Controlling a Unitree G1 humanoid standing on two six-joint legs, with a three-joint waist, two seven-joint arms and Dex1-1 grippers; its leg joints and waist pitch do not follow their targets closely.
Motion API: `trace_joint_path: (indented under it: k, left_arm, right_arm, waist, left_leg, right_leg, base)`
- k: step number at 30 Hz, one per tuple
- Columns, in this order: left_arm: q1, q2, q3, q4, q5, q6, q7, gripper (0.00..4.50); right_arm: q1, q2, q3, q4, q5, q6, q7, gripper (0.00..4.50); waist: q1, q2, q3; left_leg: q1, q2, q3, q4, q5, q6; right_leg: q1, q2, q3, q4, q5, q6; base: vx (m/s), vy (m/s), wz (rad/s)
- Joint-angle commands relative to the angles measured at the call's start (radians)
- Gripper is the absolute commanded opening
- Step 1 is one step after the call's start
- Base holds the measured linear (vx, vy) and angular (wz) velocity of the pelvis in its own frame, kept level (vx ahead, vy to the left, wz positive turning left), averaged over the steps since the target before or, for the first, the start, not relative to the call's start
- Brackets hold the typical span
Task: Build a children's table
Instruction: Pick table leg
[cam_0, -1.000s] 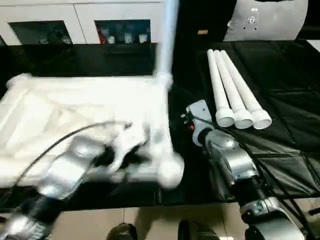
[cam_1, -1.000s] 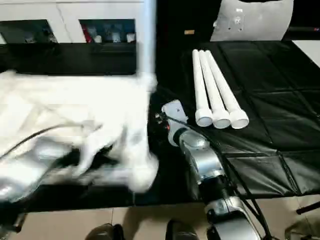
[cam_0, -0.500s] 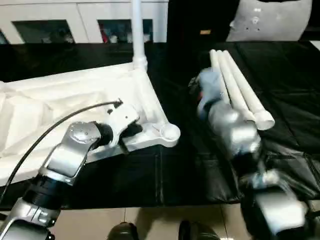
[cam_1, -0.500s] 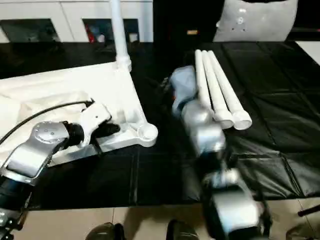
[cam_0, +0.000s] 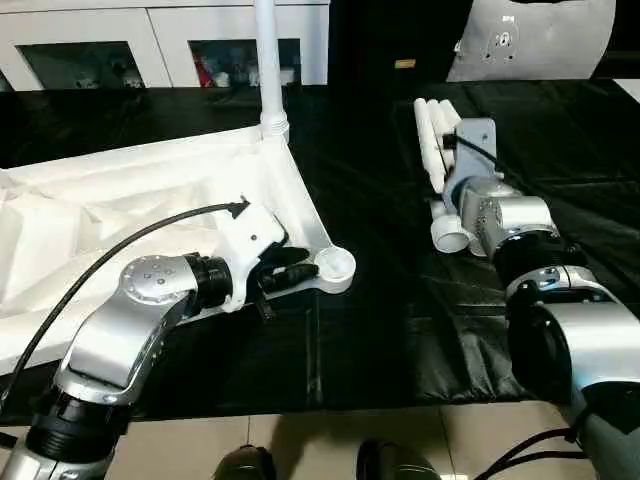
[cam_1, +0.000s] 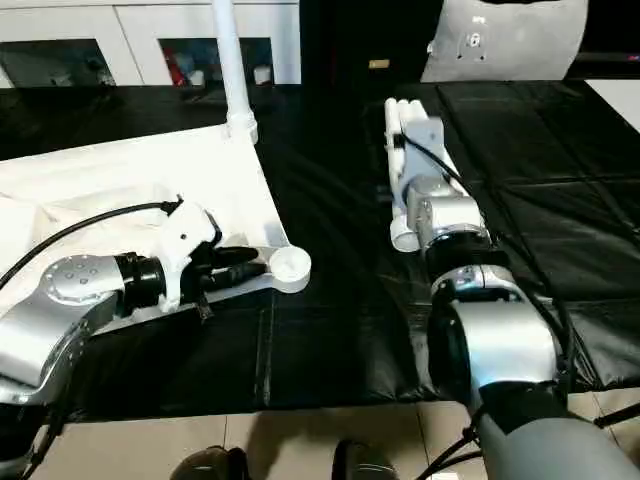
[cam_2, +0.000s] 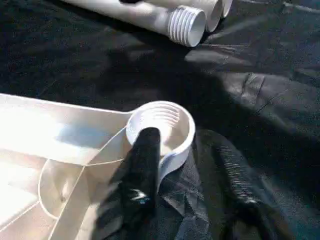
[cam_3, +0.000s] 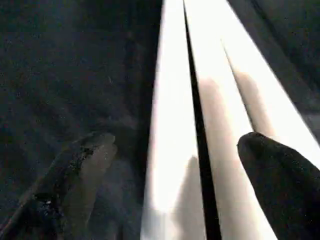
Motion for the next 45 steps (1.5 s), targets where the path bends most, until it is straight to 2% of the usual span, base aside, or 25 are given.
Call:
trace_joint_path:
  k: [1,2,3,6,7,11,12,14,16,19,22,24,26,27,30,34,38,41,45]
  left_arm:
    - [0.014,0.021,-0.011,-0.024,0.003,0.022,0.004,1.72]
    - [0.016,0.025,-0.013,-0.029,0.004,0.027,0.004,1.80]
    - [0.016,0.029,-0.013,-0.033,0.005,0.032,0.004,1.80]
    - [0.013,0.035,-0.013,-0.037,0.003,0.042,0.005,2.06]
    - [0.011,0.036,-0.012,-0.038,0.001,0.045,0.007,2.16]
    - [0.004,0.037,-0.016,-0.034,0.001,0.047,0.014,2.35]
    - [0.004,0.037,-0.016,-0.034,0.001,0.048,0.015,2.51]
    - [0.003,0.037,-0.017,-0.036,-0.003,0.053,0.015,2.64]
    - [0.001,0.038,-0.018,-0.037,-0.007,0.058,0.015,2.67]
    - [-0.001,0.041,-0.020,-0.037,-0.010,0.061,0.014,2.68]
    - [-0.002,0.043,-0.020,-0.038,-0.013,0.065,0.012,2.68]
    - [-0.003,0.048,-0.021,-0.043,-0.023,0.077,0.003,2.68]
    - [-0.003,0.052,-0.022,-0.049,-0.032,0.089,-0.007,2.68]
    - [-0.002,0.056,-0.023,-0.052,-0.037,0.096,-0.011,2.68]
    - [-0.001,0.068,-0.028,-0.061,-0.047,0.107,-0.026,2.68]
    - [-0.001,0.074,-0.029,-0.069,-0.062,0.131,-0.035,2.68]
    - [0.002,0.089,-0.032,-0.091,-0.086,0.161,-0.047,2.68]
    - [0.004,0.095,-0.032,-0.097,-0.098,0.176,-0.049,2.68]
    - [0.003,0.097,-0.031,-0.099,-0.103,0.188,-0.052,2.68]
  right_arm:
    - [-0.019,-0.007,-0.021,0.043,0.014,0.019,0.016,4.50]
    - [-0.024,-0.007,-0.027,0.060,0.018,0.019,0.030,4.50]
    - [-0.030,-0.008,-0.035,0.076,0.025,0.026,0.047,4.50]
    - [-0.037,-0.011,-0.042,0.100,0.032,0.037,0.092,4.50]
    - [-0.042,-0.014,-0.045,0.110,0.037,0.045,0.105,4.20]
    - [-0.050,-0.024,-0.051,0.131,0.045,0.063,0.148,4.08]
    - [-0.050,-0.024,-0.052,0.132,0.046,0.065,0.151,3.78]
    - [-0.053,-0.026,-0.060,0.139,0.051,0.073,0.166,3.68]
    - [-0.056,-0.031,-0.058,0.152,0.043,0.077,0.186,3.64]
    - [-0.054,-0.038,-0.055,0.164,0.036,0.087,0.213,3.23]
    - [-0.054,-0.043,-0.056,0.171,0.042,0.100,0.232,3.26]
    - [-0.051,-0.048,-0.064,0.178,0.051,0.124,0.255,2.81]
    - [-0.047,-0.051,-0.059,0.182,0.044,0.140,0.274,2.87]
    - [-0.045,-0.052,-0.054,0.185,0.037,0.147,0.285,2.87]
    - [-0.043,-0.057,-0.035,0.192,0.017,0.164,0.313,2.39]
    - [-0.049,-0.068,-0.009,0.198,-0.007,0.177,0.361,2.02]
    - [-0.066,-0.081,0.051,0.197,-0.061,0.181,0.455,1.92]
    - [-0.072,-0.080,0.085,0.196,-0.089,0.180,0.525,1.91]
    - [-0.072,-0.080,0.099,0.197,-0.106,0.172,0.558,1.89]
  waist:
    - [0.001,-0.001,-0.085]
    - [0.001,0.000,-0.087]
    - [0.002,0.006,-0.086]
    - [0.001,0.004,-0.083]
    - [0.001,0.004,-0.084]
    - [0.005,0.005,-0.088]
    - [0.006,0.004,-0.087]
    - [0.006,0.004,-0.088]
    - [0.007,0.004,-0.088]
    - [0.008,0.003,-0.088]
    - [0.008,0.003,-0.088]
    - [0.007,0.003,-0.087]
    - [0.009,0.003,-0.087]
    - [0.009,0.003,-0.087]
    - [0.010,0.005,-0.085]
    - [0.011,0.005,-0.085]
    - [0.011,0.000,-0.083]
    - [0.014,0.005,-0.083]
    - [0.014,0.004,-0.083]
  left_leg:
    - [0.010,0.038,-0.015,-0.060,-0.249,0.020]
    - [0.009,0.041,-0.016,-0.061,-0.241,0.021]
    - [0.010,0.040,-0.016,-0.061,-0.246,0.021]
    - [0.011,0.040,-0.016,-0.061,-0.274,0.022]
    - [0.011,0.040,-0.017,-0.061,-0.273,0.020]
    - [0.010,0.041,-0.016,-0.060,-0.252,0.022]
    - [0.009,0.042,-0.017,-0.060,-0.252,0.023]
    - [0.009,0.041,-0.017,-0.060,-0.253,0.023]
    - [0.008,0.041,-0.017,-0.060,-0.249,0.023]
    - [0.008,0.041,-0.016,-0.059,-0.247,0.027]
    - [0.008,0.042,-0.016,-0.058,-0.248,0.026]
    - [0.009,0.042,-0.016,-0.059,-0.252,0.027]
    - [0.008,0.042,-0.016,-0.059,-0.250,0.027]
    - [0.008,0.043,-0.017,-0.059,-0.250,0.026]
    - [0.008,0.043,-0.017,-0.059,-0.255,0.027]
    - [0.009,0.044,-0.018,-0.059,-0.266,0.021]
    - [0.008,0.044,-0.017,-0.058,-0.270,0.020]
    - [0.009,0.047,-0.018,-0.058,-0.267,0.025]
    - [0.007,0.048,-0.019,-0.059,-0.262,0.025]
  right_leg:
    - [0.057,-0.067,0.052,-0.069,-0.377,-0.179]
    - [0.058,-0.067,0.052,-0.064,-0.350,-0.190]
    - [0.056,-0.066,0.052,-0.064,-0.347,-0.193]
    - [0.056,-0.065,0.051,-0.067,-0.359,-0.199]
    - [0.057,-0.066,0.051,-0.066,-0.359,-0.200]
    - [0.059,-0.067,0.052,-0.064,-0.338,-0.212]
    - [0.060,-0.067,0.052,-0.063,-0.336,-0.213]
    - [0.061,-0.068,0.052,-0.063,-0.338,-0.215]
    - [0.060,-0.068,0.052,-0.063,-0.339,-0.218]
    - [0.060,-0.069,0.052,-0.064,-0.343,-0.220]
    - [0.061,-0.069,0.051,-0.065,-0.350,-0.219]
    - [0.060,-0.069,0.051,-0.066,-0.355,-0.218]
    - [0.061,-0.069,0.050,-0.065,-0.358,-0.220]
    - [0.061,-0.069,0.050,-0.065,-0.357,-0.223]
    - [0.060,-0.069,0.050,-0.065,-0.361,-0.224]
    - [0.060,-0.070,0.050,-0.065,-0.377,-0.224]
    - [0.059,-0.071,0.050,-0.067,-0.397,-0.219]
    - [0.058,-0.070,0.051,-0.066,-0.387,-0.223]
    - [0.060,-0.071,0.051,-0.065,-0.385,-0.225]
  base:
    - [0.000,0.000,0.00]
    - [0.000,0.000,0.00]
    - [0.000,0.000,0.00]
    - [0.000,0.000,0.00]
    - [0.000,0.000,0.00]
    - [0.000,0.000,0.00]
    - [0.000,0.000,0.00]
    - [0.000,0.000,0.00]
    - [0.000,0.000,0.00]
    - [0.000,0.000,0.00]
    - [0.000,0.000,0.00]
    - [0.000,0.000,0.00]
    - [0.000,0.000,0.00]
    - [0.000,0.000,0.00]
    - [0.000,0.000,0.00]
    - [0.000,0.000,0.00]
    - [0.000,0.000,0.00]
    - [0.000,0.000,0.00]
    - [0.000,0.000,0.00]
